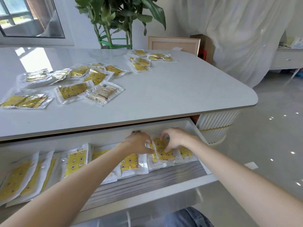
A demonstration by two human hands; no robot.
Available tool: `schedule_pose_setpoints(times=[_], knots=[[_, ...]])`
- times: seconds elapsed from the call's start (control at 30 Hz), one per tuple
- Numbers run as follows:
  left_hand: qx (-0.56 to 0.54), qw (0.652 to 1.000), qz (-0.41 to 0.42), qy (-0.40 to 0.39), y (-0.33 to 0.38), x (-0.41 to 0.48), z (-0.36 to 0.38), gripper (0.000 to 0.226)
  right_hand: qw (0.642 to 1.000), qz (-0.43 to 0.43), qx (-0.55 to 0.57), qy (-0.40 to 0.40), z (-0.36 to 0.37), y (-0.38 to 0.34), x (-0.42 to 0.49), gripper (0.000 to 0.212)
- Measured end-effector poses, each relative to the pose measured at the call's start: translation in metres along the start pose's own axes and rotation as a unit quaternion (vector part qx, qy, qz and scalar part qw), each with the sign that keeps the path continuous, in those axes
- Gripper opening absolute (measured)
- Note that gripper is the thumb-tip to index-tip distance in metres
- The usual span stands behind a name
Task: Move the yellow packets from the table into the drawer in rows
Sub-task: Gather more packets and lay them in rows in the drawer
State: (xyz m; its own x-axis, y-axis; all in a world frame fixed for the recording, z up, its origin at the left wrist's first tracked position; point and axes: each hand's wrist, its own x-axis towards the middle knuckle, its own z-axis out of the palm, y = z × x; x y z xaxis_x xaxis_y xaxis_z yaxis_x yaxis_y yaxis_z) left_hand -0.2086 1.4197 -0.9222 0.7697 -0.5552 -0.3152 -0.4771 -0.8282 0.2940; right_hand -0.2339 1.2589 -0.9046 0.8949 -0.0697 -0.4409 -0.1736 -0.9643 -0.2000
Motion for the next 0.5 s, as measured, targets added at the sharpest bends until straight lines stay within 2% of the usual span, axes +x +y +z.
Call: schedule_pose_setpoints(times=[0.1, 0.17, 0.27, 0.43, 0.5], knots=[[-0.074, 0.997, -0.034, 0.012, 0.004, 0.011, 0.005, 0.036, 1.000, 0.002, 0.022, 0.002, -0.004, 0.012, -0.003, 0.044], [-0.104, 0.992, -0.065, 0.012, 0.010, 0.020, 0.009, 0.036, 0.999, 0.010, 0.024, 0.023, -0.007, 0.022, -0.004, 0.038], [-0.154, 0.983, -0.103, -0.013, 0.020, 0.031, 0.013, 0.030, 0.998, 0.029, 0.032, 0.049, -0.009, 0.035, -0.006, 0.041], [-0.332, 0.925, -0.162, -0.088, 0.032, 0.044, 0.011, 0.019, 0.990, 0.045, 0.084, 0.101, -0.010, 0.051, -0.011, 0.042], [-0.376, 0.906, -0.173, -0.093, 0.038, 0.047, 0.010, 0.018, 0.981, 0.053, 0.121, 0.139, -0.009, 0.055, -0.013, 0.039]])
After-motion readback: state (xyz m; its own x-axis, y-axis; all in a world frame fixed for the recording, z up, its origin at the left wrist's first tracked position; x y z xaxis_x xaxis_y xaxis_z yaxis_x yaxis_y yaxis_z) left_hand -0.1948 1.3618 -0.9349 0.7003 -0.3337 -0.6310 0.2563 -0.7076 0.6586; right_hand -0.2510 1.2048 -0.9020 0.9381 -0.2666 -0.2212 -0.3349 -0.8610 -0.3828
